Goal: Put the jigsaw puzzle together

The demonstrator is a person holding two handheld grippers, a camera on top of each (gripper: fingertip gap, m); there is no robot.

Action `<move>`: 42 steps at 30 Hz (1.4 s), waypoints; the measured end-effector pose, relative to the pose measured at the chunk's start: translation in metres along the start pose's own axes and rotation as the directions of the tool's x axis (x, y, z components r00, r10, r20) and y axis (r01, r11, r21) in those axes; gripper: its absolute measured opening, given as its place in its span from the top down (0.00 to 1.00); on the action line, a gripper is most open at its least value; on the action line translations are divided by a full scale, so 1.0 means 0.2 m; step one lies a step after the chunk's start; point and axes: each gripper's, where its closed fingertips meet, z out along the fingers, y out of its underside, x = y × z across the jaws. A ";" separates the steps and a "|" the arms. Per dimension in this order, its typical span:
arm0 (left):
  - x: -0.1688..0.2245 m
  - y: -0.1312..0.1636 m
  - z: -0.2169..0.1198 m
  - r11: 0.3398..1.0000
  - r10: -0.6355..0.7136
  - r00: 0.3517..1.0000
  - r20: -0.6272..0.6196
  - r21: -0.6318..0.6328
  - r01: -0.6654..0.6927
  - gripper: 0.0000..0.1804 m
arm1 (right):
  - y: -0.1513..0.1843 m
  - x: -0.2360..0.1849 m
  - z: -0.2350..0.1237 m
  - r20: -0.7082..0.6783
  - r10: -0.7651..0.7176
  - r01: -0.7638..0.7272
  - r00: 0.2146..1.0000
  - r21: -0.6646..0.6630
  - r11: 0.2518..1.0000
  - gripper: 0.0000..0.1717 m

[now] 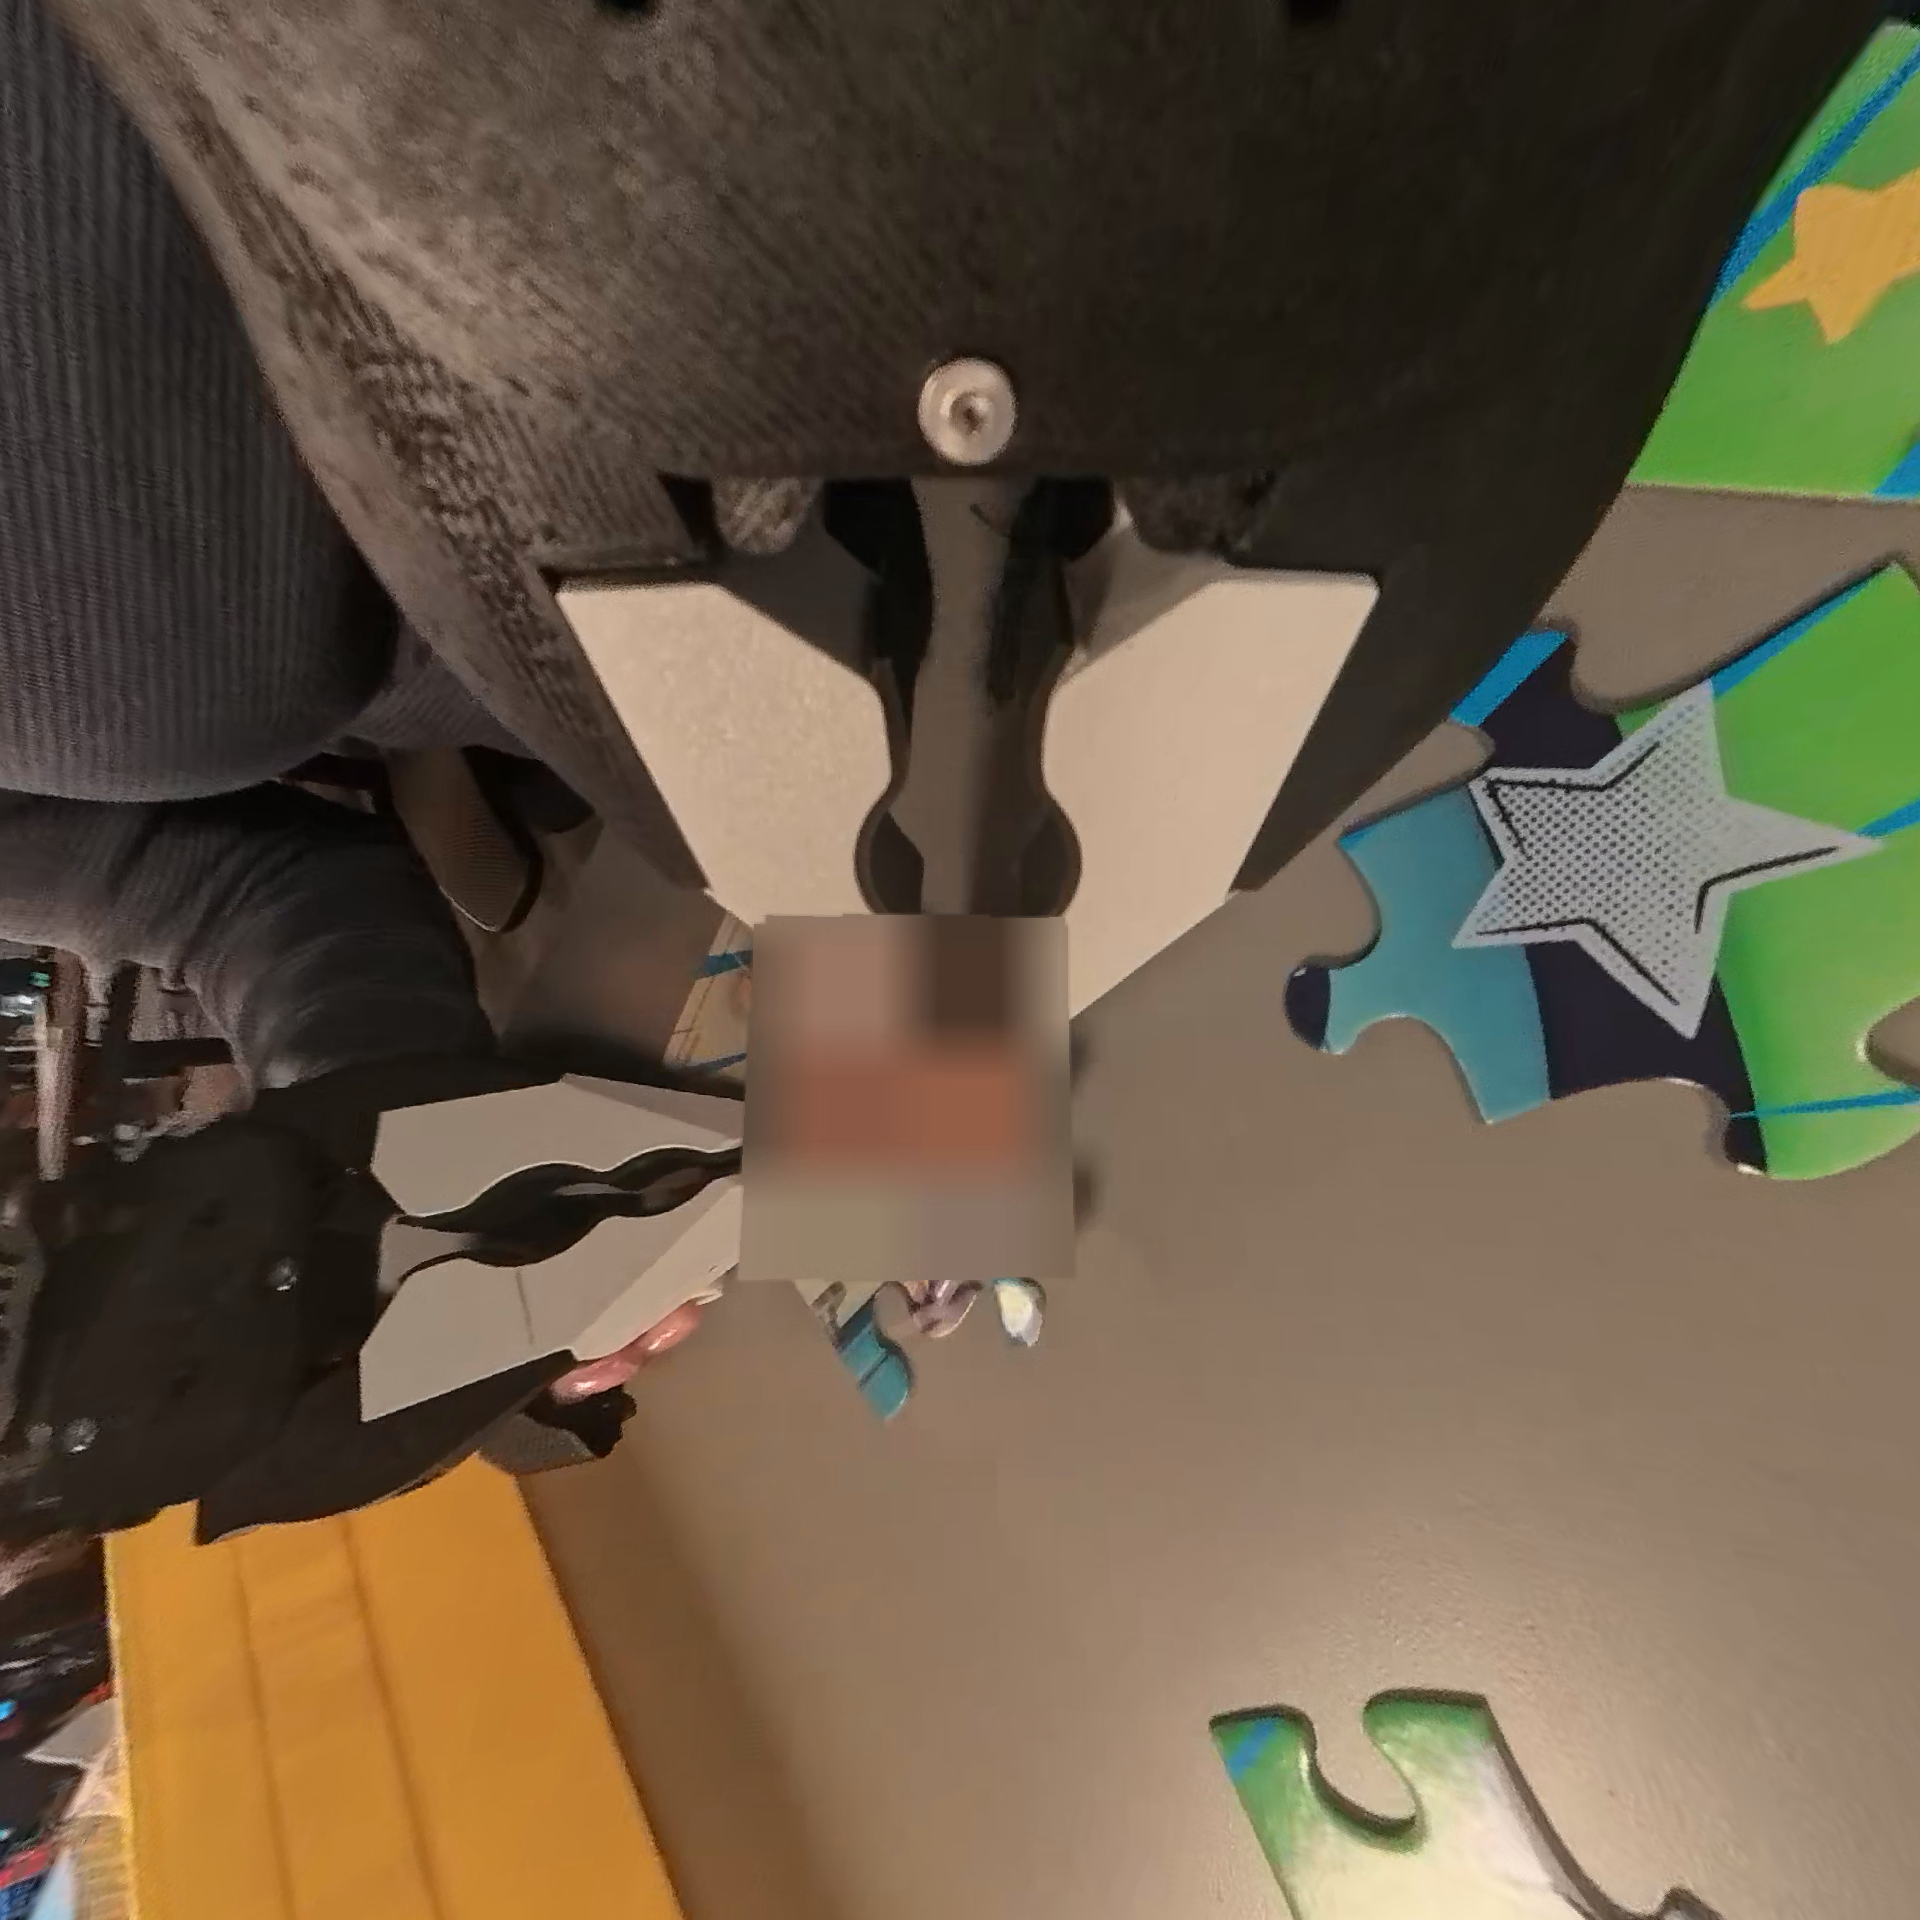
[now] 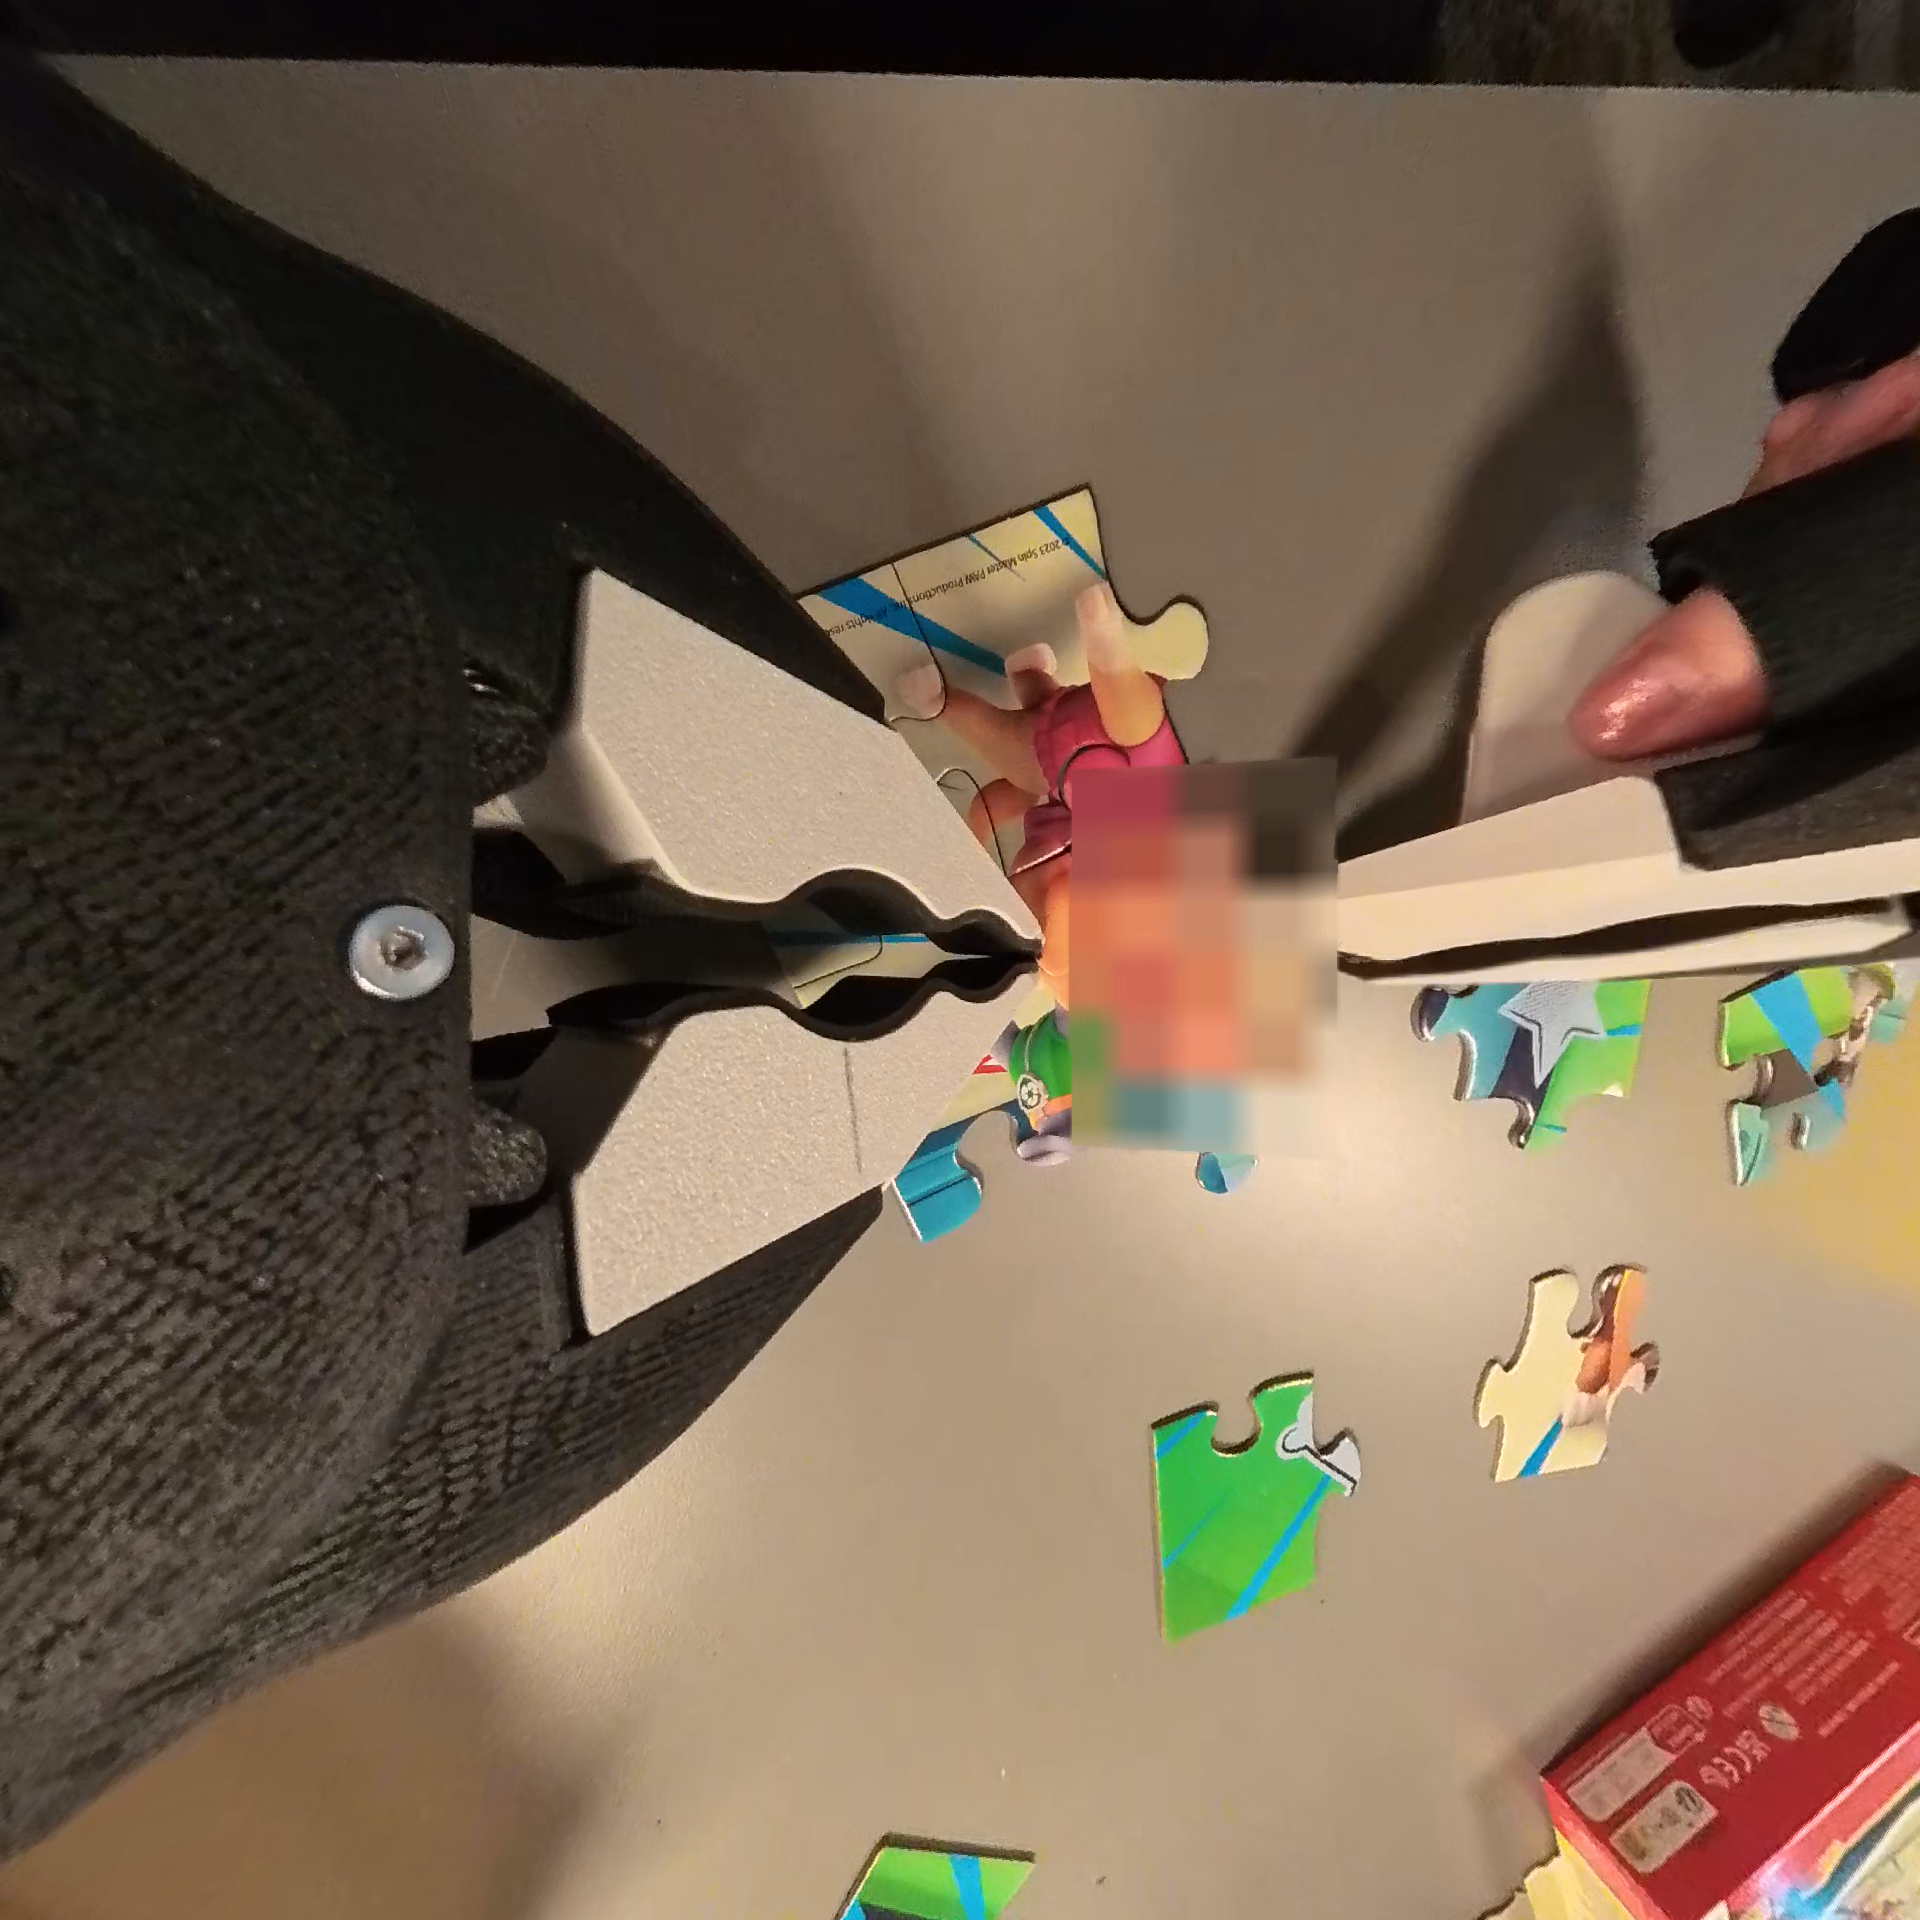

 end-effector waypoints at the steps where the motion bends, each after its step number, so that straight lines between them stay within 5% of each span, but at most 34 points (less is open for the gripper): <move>1: 0.00 0.00 0.00 1.000 0.001 1.000 0.022 0.006 -0.002 0.94 | 0.00 0.00 0.00 -0.001 -0.001 0.001 1.000 0.000 1.000 1.00; 9: -0.03 -0.01 -0.05 0.992 0.119 0.960 0.253 0.013 -0.127 0.77 | 0.00 0.00 0.00 0.001 0.001 -0.001 1.000 0.000 1.000 1.00; 13: 0.07 -0.06 -0.03 0.949 0.281 0.933 0.227 0.079 -0.305 0.92 | 0.00 0.00 0.00 0.000 0.000 0.000 1.000 0.000 1.000 1.00; 16: 0.10 0.02 0.03 0.946 0.322 0.934 0.159 -0.014 -0.323 1.00 | 0.00 0.00 0.00 0.001 0.001 -0.001 1.000 0.000 1.000 1.00; 27: 0.13 0.08 0.11 0.904 0.427 0.887 0.178 -0.112 -0.413 1.00 | -0.01 0.01 -0.01 -0.026 -0.027 0.027 0.999 0.021 0.999 1.00; 33: 0.10 -0.13 -0.06 0.880 0.388 0.873 0.296 0.162 -0.447 1.00 | -0.16 0.14 -0.20 -0.302 -0.031 0.120 0.953 0.279 0.953 1.00; 36: 0.13 -0.25 -0.31 0.748 0.392 0.811 0.434 0.362 -0.556 1.00 | -0.16 0.15 -0.20 -0.324 -0.033 0.129 0.945 0.279 0.952 1.00; 38: 0.19 -0.31 -0.65 0.550 0.325 0.731 0.600 0.509 -0.662 1.00 | -0.14 0.11 -0.16 -0.280 -0.066 0.135 0.958 0.235 0.962 1.00; 40: 0.23 -0.28 -1.00 0.389 0.199 0.673 0.713 0.573 -0.722 1.00 | -0.14 0.03 -0.09 -0.168 -0.083 0.115 0.982 0.190 0.975 1.00; 42: 0.22 -0.20 -1.26 0.327 0.101 0.650 0.753 0.592 -0.737 1.00 | -0.16 -0.03 -0.04 -0.061 -0.051 0.061 0.997 0.175 0.983 1.00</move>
